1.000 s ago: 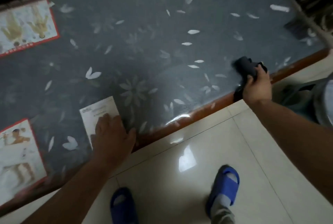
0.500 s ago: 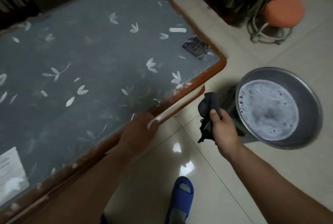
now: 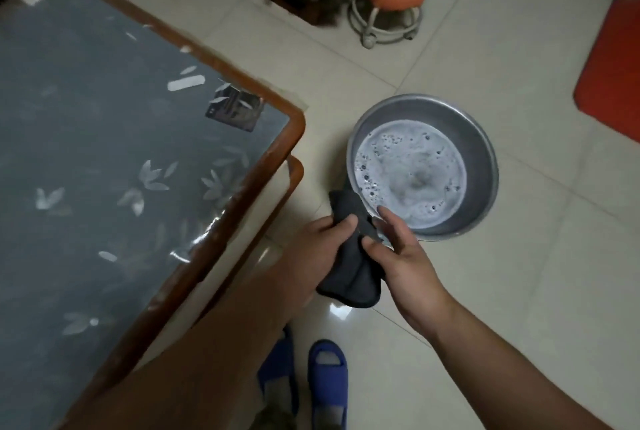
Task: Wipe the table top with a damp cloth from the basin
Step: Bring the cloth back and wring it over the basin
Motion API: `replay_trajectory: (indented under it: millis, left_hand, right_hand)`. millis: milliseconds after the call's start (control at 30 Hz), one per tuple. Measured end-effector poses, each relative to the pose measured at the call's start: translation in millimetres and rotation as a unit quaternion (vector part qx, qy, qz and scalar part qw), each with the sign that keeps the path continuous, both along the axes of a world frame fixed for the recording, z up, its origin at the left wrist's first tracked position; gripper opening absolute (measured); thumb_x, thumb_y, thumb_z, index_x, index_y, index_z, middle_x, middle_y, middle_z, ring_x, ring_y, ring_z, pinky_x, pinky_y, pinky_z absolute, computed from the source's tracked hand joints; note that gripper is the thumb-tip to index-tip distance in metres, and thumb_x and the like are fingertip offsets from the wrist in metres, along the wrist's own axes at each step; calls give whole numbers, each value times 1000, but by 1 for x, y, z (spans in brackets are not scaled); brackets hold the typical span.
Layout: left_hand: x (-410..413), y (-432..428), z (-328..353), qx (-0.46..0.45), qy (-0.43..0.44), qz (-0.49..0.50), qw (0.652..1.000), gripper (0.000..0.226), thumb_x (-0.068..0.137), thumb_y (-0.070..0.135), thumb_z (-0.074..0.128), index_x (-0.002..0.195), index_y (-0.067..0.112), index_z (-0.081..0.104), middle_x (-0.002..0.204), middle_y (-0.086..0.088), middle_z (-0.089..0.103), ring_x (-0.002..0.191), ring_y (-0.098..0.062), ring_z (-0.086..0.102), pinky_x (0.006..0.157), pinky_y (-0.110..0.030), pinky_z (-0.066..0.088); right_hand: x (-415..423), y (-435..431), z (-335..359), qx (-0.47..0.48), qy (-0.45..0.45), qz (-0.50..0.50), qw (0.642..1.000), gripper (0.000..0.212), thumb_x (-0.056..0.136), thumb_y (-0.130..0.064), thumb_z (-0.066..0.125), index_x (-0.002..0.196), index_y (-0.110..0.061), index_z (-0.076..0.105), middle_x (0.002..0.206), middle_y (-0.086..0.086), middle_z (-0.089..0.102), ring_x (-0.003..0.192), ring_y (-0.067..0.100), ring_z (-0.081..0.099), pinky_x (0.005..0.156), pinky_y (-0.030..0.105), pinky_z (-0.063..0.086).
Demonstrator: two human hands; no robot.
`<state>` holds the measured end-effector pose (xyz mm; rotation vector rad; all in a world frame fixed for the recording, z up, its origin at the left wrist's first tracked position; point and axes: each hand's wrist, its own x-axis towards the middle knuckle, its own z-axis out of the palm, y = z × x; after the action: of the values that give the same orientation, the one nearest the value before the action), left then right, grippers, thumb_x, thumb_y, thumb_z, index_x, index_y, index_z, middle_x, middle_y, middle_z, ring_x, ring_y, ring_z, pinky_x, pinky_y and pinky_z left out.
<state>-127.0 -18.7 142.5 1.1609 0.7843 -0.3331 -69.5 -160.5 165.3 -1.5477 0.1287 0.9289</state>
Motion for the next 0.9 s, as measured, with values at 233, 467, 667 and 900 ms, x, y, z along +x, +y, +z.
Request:
replay_trajectory:
  millis: [233, 467, 667, 900]
  left_hand:
    - [34, -16, -28, -111, -10, 8, 994, 53, 84, 46, 68, 124, 12, 66, 123, -15, 69, 118, -33, 64, 107, -56, 44]
    - [63, -32, -51, -205, 25, 14, 978, 57, 85, 38, 67, 131, 4, 60, 131, -20, 64, 123, -35, 60, 110, -52, 43]
    - [94, -8, -75, -29, 44, -73, 996, 45, 84, 40, 72, 117, 8, 67, 119, -17, 70, 108, -32, 69, 93, -56, 55]
    - [110, 16, -91, 152, -78, -292, 941, 69, 71, 22, 83, 134, 26, 56, 122, -2, 66, 110, -15, 66, 94, -39, 56]
  right_hand:
    - [21, -26, -21, 13, 54, -160, 986, 39, 93, 15, 51, 123, -8, 63, 127, 14, 66, 101, 21, 70, 87, 30, 58]
    - [41, -33, -39, 51, 54, -180, 981, 49, 89, 17, 40, 126, -9, 60, 120, 15, 70, 108, 26, 66, 92, 34, 53]
    - [57, -47, -63, -17, 5, -76, 997, 26, 95, 0, 60, 118, -10, 68, 101, 12, 75, 85, 21, 71, 61, 25, 53]
    - [75, -42, -77, -129, -53, -116, 983, 13, 89, -8, 73, 100, -6, 68, 77, 8, 68, 51, 8, 63, 40, 22, 45]
